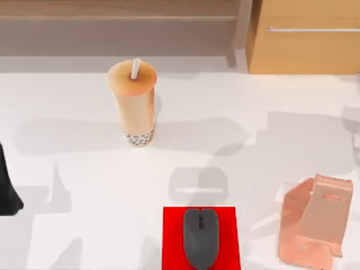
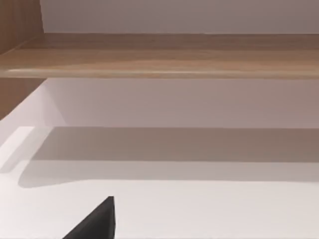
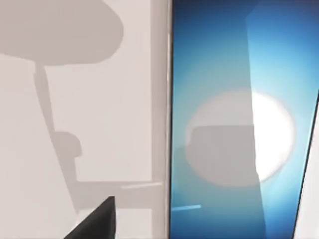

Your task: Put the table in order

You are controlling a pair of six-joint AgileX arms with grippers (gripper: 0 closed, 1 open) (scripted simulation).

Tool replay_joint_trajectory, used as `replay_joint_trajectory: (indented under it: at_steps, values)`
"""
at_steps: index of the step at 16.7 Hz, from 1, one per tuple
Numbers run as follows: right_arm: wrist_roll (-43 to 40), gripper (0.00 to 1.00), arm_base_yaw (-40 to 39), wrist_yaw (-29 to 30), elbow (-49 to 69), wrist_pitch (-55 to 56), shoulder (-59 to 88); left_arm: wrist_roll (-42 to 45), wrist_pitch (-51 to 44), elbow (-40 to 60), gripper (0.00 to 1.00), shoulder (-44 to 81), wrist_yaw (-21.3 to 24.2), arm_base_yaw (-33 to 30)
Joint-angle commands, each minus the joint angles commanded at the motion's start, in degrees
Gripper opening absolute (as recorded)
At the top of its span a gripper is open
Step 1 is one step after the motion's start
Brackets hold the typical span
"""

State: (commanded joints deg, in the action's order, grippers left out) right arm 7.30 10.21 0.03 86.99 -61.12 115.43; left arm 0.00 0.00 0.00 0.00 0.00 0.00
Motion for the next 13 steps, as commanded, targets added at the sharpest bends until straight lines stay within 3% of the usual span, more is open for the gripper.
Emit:
replay_joint_trajectory:
  at_steps: [13]
  values:
    - [0.1, 1.00, 0.1, 0.1, -8.4, 14.0, 6.0, 0.0, 0.0, 0.0, 1.00, 0.0, 0.0, 0.0]
